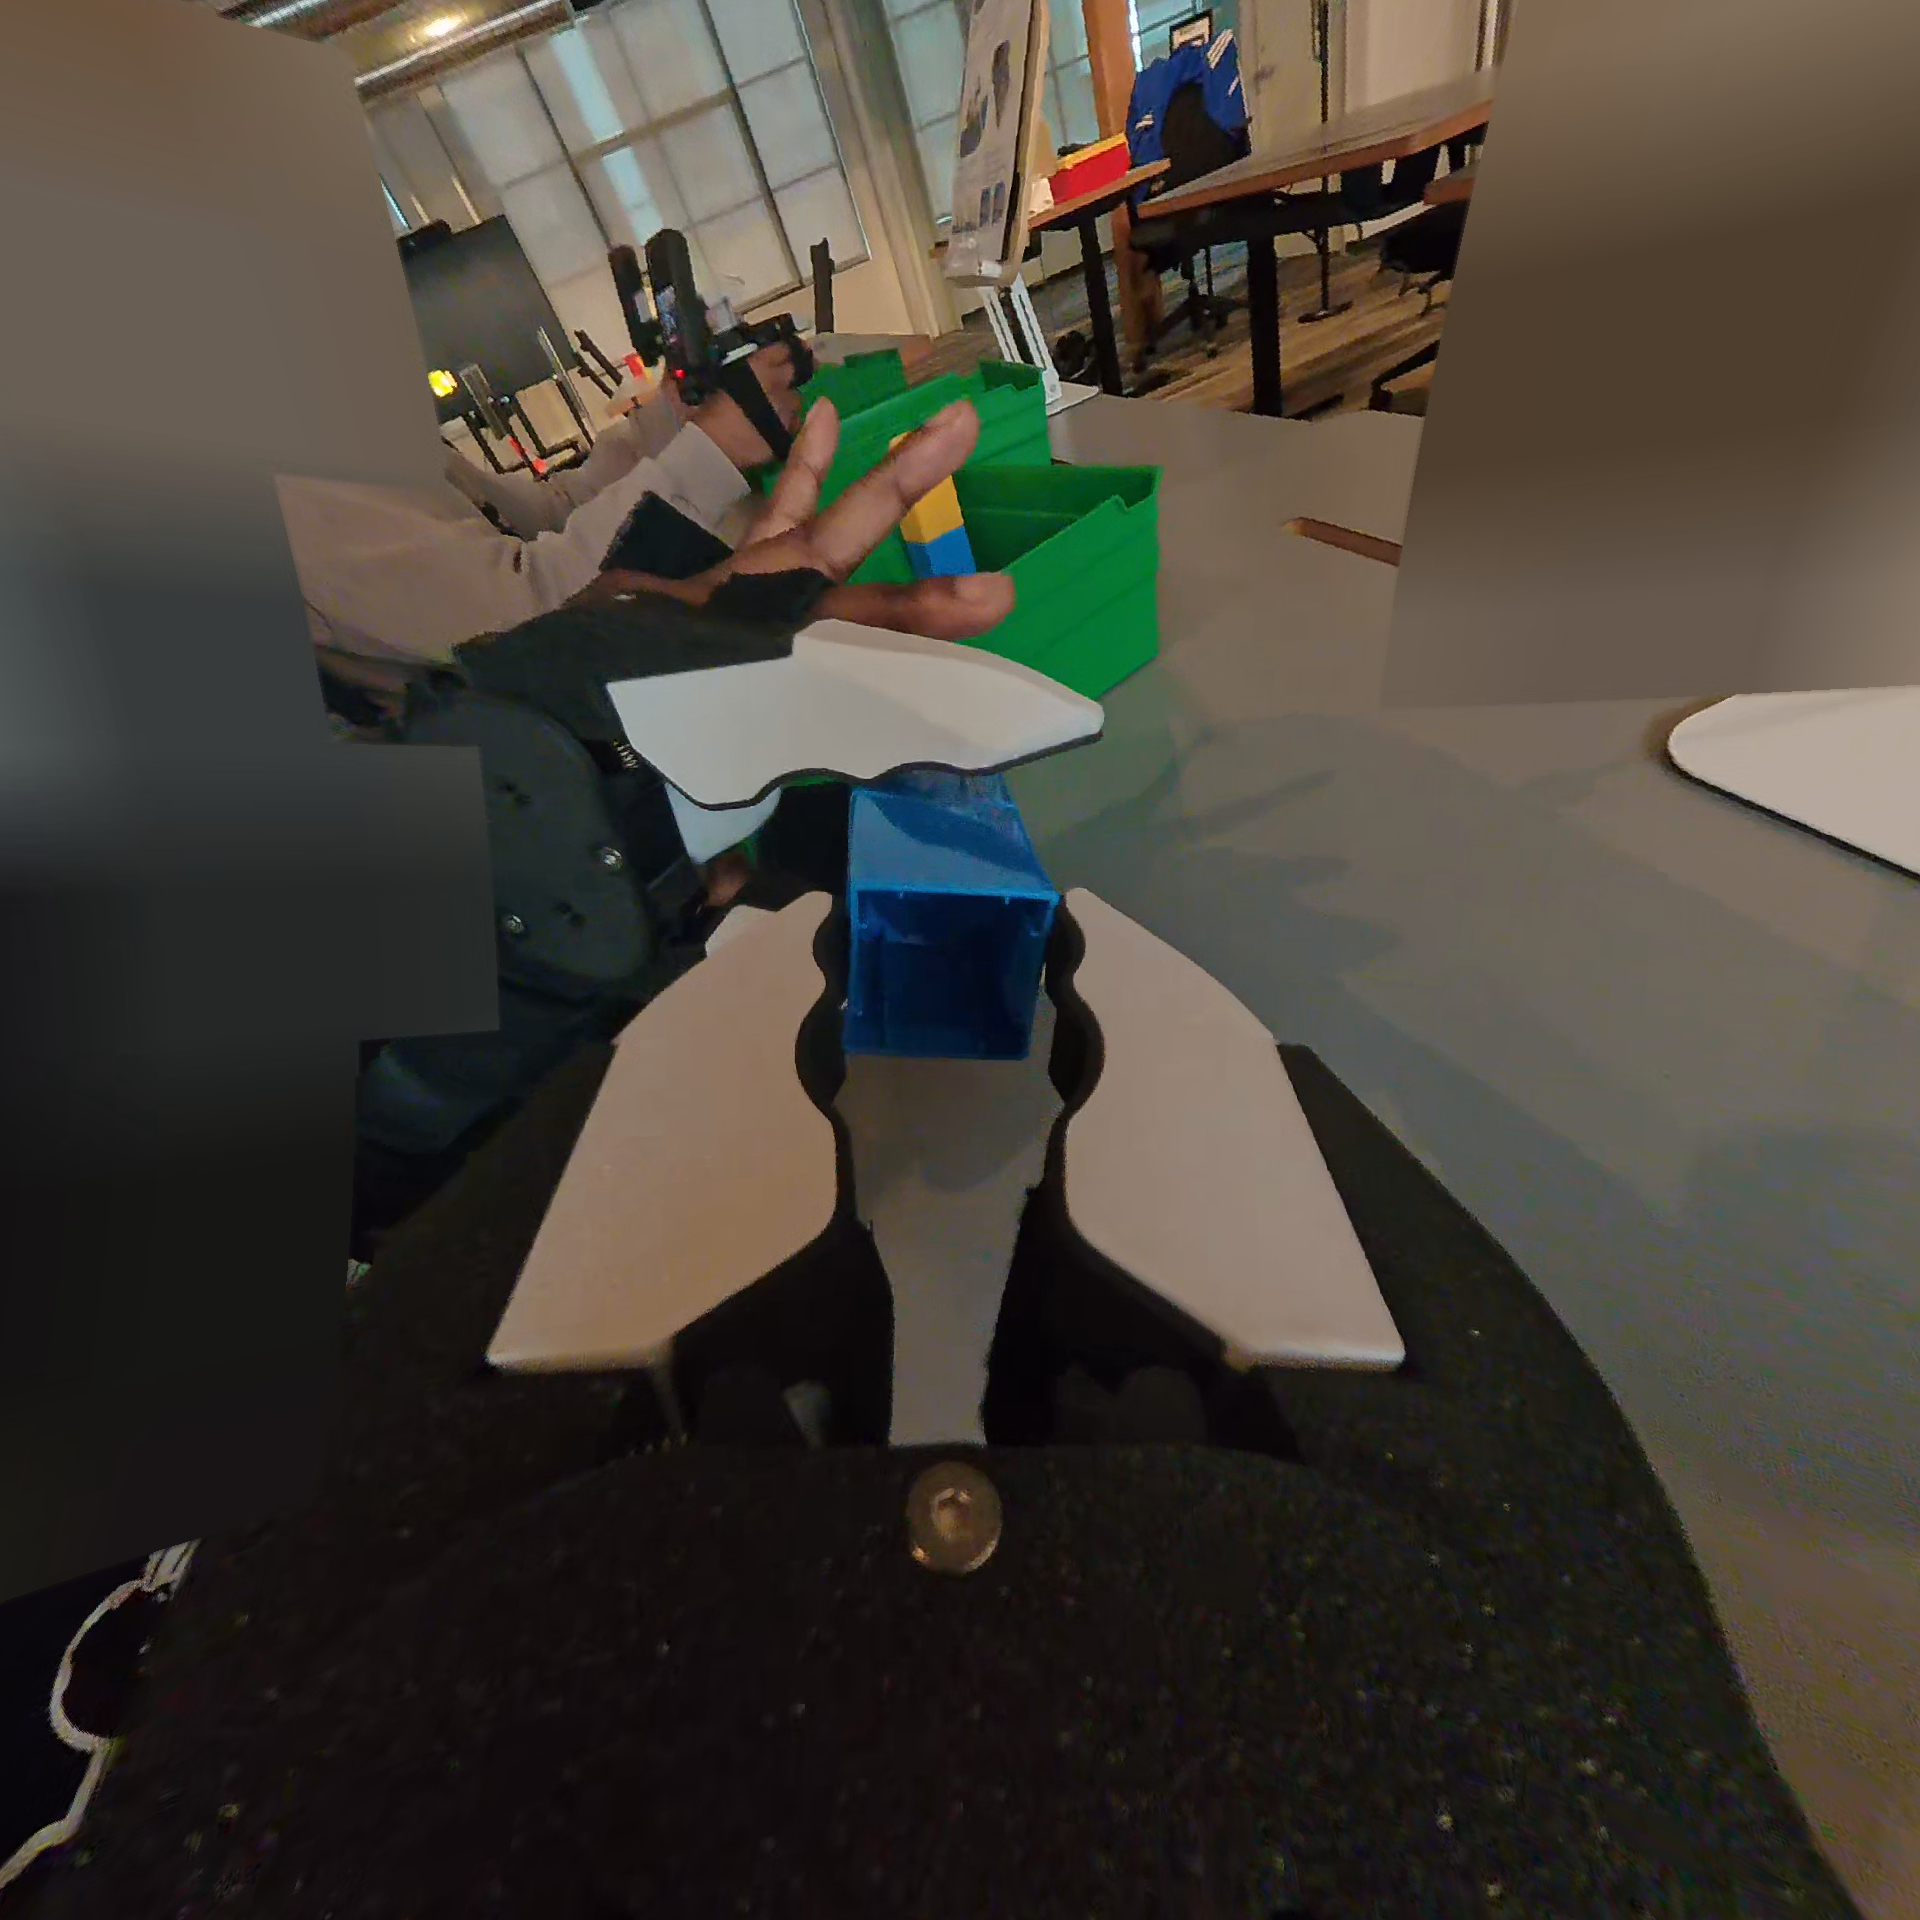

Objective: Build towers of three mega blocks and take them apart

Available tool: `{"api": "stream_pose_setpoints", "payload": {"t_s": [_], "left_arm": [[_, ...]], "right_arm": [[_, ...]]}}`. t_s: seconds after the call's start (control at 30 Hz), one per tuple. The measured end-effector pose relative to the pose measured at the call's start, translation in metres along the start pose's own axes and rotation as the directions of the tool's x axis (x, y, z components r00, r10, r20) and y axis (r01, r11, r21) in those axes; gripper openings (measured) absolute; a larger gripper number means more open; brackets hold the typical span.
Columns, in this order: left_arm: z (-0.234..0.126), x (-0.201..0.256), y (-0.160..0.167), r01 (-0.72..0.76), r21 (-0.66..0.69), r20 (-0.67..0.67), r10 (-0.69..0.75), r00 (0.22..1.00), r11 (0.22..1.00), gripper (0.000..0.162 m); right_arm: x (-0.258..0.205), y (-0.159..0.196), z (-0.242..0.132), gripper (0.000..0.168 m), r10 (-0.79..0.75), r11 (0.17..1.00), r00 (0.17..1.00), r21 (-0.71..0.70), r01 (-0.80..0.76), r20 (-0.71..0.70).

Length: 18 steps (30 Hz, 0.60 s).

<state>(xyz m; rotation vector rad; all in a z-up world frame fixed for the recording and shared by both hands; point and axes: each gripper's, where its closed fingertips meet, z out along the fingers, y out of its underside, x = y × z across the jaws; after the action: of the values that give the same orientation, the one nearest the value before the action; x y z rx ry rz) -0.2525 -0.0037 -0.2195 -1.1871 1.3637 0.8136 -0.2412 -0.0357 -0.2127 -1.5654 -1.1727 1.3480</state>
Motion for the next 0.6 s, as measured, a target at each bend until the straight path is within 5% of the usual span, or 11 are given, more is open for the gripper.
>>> {"api": "stream_pose_setpoints", "payload": {"t_s": [0.53,0.6], "left_arm": [[-0.004,-0.003,-0.01,0.033,0.045,0.001,-0.034,0.999,0.998,0.041],[-0.003,-0.005,0.006,0.012,-0.036,0.01,-0.011,1.0,0.999,0.04]], "right_arm": [[-0.009,-0.001,-0.011,0.035,-0.049,0.998,0.998,-0.032,0.048,-0.039],[-0.004,-0.003,-0.022,0.035,-0.059,0.998,0.995,-0.02,0.058,-0.082]]}}
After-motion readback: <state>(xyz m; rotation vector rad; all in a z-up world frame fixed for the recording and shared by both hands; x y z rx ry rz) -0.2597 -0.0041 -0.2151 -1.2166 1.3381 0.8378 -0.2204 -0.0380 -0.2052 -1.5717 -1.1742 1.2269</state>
